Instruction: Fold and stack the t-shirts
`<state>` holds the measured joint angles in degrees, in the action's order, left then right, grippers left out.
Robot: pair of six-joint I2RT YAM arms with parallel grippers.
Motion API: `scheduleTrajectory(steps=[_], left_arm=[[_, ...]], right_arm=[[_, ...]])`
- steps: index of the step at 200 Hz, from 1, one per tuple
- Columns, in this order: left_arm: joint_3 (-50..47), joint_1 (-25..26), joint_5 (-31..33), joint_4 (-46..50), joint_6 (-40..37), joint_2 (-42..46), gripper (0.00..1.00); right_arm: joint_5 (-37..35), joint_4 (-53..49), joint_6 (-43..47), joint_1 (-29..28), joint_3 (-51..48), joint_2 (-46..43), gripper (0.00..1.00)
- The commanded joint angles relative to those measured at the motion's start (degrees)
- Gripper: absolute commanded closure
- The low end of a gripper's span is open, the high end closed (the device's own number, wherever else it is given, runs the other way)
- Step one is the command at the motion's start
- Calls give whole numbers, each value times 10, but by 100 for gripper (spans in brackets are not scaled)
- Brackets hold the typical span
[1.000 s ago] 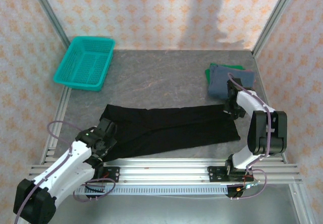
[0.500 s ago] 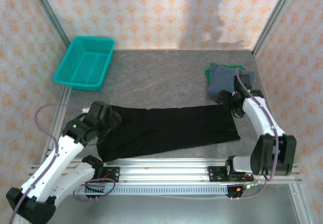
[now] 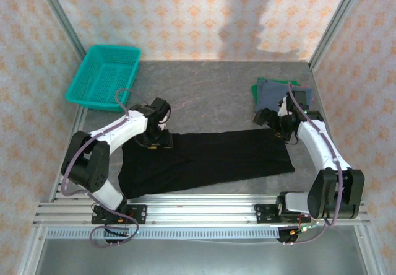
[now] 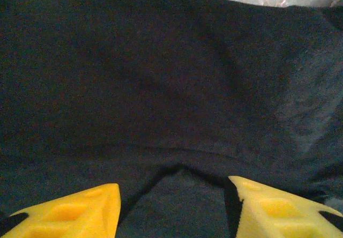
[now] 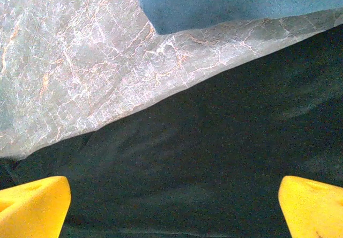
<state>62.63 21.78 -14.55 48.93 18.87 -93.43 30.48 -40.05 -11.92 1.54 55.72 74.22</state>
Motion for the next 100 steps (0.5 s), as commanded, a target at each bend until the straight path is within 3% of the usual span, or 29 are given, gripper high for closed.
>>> scheduleTrajectory(steps=[1, 75, 100], left_arm=[[17, 5, -7, 5, -48, -17, 48], [4, 23, -27, -30, -49, -55, 55], [2, 31, -26, -33, -46, -69, 68]], right_arm=[[6, -12, 11, -3, 9, -1, 1], [1, -5, 9, -3, 11, 6, 1], [0, -4, 6, -3, 14, 11, 1]])
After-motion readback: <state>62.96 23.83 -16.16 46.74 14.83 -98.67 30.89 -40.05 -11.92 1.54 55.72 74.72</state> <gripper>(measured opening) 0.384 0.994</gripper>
